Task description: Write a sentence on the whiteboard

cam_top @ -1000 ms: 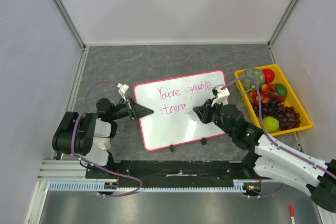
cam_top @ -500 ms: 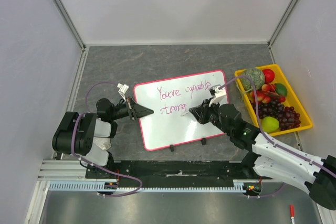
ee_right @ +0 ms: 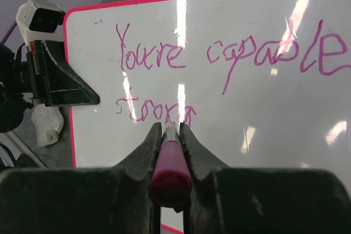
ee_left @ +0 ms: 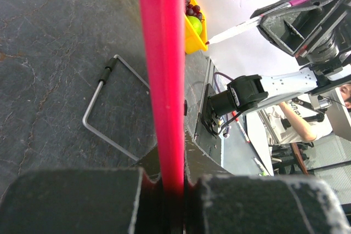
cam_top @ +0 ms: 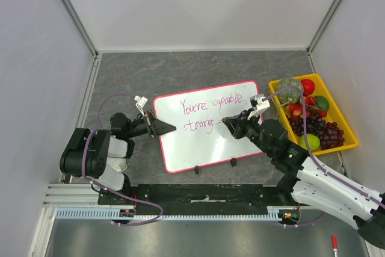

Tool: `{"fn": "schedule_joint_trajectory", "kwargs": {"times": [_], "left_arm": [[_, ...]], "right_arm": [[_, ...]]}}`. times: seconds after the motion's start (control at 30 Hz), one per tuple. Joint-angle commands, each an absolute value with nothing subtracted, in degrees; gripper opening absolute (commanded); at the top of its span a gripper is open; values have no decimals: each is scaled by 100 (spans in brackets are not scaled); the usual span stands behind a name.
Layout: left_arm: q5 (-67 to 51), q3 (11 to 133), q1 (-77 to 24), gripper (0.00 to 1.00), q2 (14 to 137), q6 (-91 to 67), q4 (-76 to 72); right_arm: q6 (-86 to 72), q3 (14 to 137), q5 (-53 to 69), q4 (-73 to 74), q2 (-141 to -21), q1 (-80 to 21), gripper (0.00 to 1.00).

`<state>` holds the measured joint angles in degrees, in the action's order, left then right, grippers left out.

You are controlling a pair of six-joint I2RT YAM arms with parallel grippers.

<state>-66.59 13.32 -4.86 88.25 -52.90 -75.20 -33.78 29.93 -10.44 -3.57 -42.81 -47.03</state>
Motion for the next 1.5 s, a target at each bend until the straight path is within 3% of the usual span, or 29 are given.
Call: {"fn": "schedule_joint_trajectory", "kwargs": {"times": [0.0, 0.8, 1.47], "left_arm": [[-6724, 1239, -510, 2, 8842, -4922, -7638], [-6724, 1239, -510, 2, 8859, -4931, -7646], [-6724, 1274, -510, 2, 8859, -4922, -7620]], "right_arm": [[-3120, 3217, -1485, -18, -4280, -4650, 0], [-2962, 2865, -1837, -18, -4694, -4623, 0], [-3568, 3472, -1406, 1150, -3314, -4623, 0]]}}
